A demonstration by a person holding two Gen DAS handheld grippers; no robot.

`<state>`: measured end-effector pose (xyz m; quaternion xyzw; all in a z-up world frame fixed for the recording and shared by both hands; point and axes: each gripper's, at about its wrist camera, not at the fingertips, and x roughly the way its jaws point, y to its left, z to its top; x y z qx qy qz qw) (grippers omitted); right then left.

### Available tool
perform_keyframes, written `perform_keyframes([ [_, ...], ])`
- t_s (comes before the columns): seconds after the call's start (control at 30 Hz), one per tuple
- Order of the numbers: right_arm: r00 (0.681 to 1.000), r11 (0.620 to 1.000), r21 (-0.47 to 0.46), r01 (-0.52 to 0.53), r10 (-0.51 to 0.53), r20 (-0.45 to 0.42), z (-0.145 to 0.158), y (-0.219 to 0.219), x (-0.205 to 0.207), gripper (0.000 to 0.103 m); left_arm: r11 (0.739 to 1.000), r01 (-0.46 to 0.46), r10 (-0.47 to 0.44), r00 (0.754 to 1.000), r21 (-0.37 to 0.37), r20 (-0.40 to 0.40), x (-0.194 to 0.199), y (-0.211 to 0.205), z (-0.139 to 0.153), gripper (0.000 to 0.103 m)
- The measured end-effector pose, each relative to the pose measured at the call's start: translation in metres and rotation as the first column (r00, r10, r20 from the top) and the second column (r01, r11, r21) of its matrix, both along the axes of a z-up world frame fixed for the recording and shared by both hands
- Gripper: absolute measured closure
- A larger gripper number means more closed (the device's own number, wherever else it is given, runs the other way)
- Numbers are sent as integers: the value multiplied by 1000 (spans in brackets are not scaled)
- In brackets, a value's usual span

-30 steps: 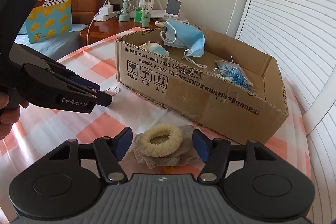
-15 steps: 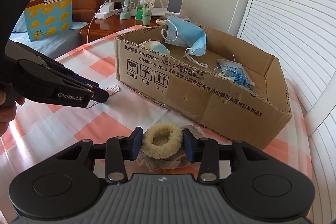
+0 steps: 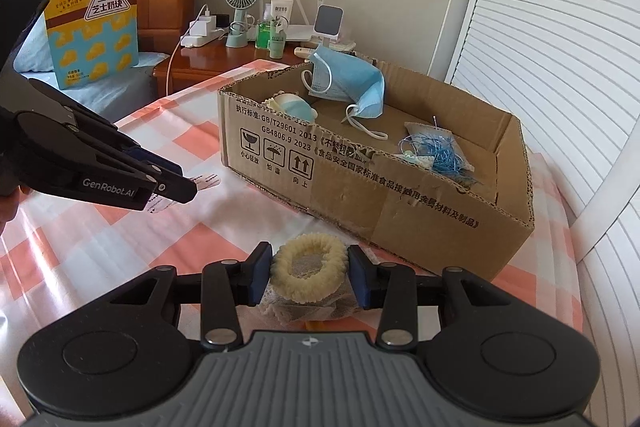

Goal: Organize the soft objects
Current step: 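Drop the bandage strips into the box with the left gripper while the right carries the scrunchie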

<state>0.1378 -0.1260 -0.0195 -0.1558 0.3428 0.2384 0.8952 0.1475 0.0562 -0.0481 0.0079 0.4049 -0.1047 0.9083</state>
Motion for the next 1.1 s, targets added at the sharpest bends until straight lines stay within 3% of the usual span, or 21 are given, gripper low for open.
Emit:
perform_keyframes([
  [0.3, 1000, 1000, 22, -13, 13, 1, 19, -11, -6, 57, 995, 103, -103, 994, -10, 25, -11, -3, 40, 88],
  [0.63, 998, 999, 38, -11, 9, 55, 45, -21, -8, 57, 984, 180, -176, 974, -13, 145, 20, -30, 85, 88],
  [0.9, 998, 999, 39, 1, -4, 67, 51, -28, -11, 57, 978, 208, -205, 966, -1, 158, 69, -58, 90, 88],
  [1.1, 997, 999, 37, 20, -23, 75, 55, -35, -8, 57, 984, 177, -174, 972, -2, 157, 99, -66, 83, 86],
])
